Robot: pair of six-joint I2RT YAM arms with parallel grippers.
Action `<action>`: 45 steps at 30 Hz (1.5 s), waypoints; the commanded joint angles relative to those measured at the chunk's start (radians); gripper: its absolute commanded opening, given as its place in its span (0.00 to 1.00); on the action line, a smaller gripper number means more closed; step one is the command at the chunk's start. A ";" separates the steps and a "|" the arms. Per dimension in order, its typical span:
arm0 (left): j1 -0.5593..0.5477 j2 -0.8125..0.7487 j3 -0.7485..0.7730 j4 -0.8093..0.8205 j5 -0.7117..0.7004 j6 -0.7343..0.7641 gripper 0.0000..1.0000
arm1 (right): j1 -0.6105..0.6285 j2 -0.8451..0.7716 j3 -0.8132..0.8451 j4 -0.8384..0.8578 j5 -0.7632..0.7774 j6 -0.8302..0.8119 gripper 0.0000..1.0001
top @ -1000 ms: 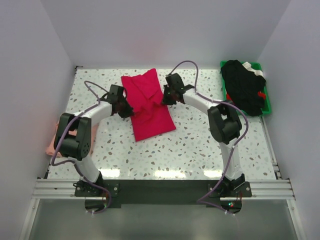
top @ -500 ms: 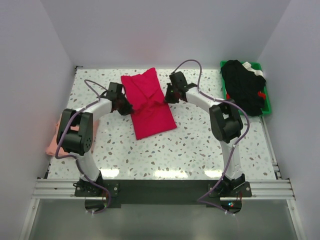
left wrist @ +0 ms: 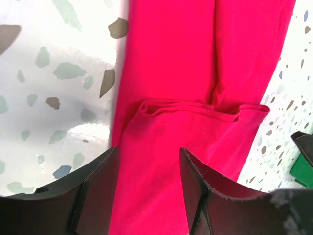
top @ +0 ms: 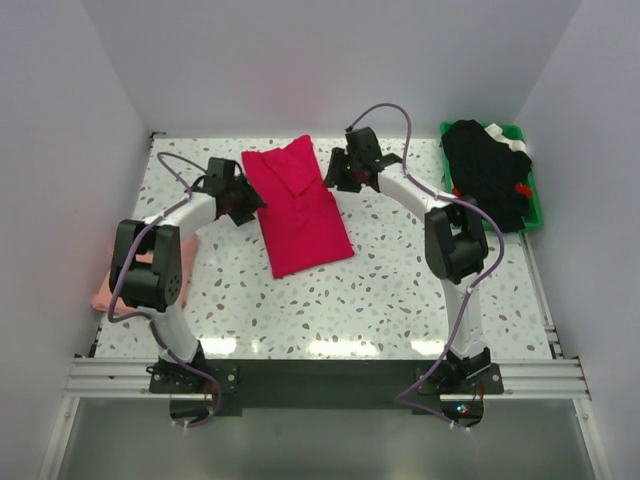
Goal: Fold and stack the t-shirts
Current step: Fold the tshirt
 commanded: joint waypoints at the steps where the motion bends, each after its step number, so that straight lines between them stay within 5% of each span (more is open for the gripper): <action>1: 0.016 -0.093 -0.032 0.073 -0.011 0.026 0.57 | -0.008 -0.034 0.047 -0.041 0.000 -0.057 0.50; 12: -0.076 -0.012 0.029 0.059 -0.060 0.009 0.50 | 0.075 -0.119 -0.147 -0.006 0.066 -0.054 0.50; 24: -0.027 0.146 0.110 0.007 -0.116 0.009 0.29 | 0.089 -0.162 -0.380 0.039 0.086 -0.014 0.48; 37: 0.000 0.135 0.063 0.007 -0.124 0.023 0.05 | 0.090 -0.223 -0.517 0.066 0.094 0.011 0.48; 41: 0.000 0.089 0.043 0.022 -0.112 0.037 0.11 | 0.104 -0.252 -0.588 0.082 0.094 0.025 0.48; 45: 0.000 0.003 -0.003 0.077 -0.083 0.060 0.38 | 0.133 -0.278 -0.647 0.094 0.119 0.032 0.48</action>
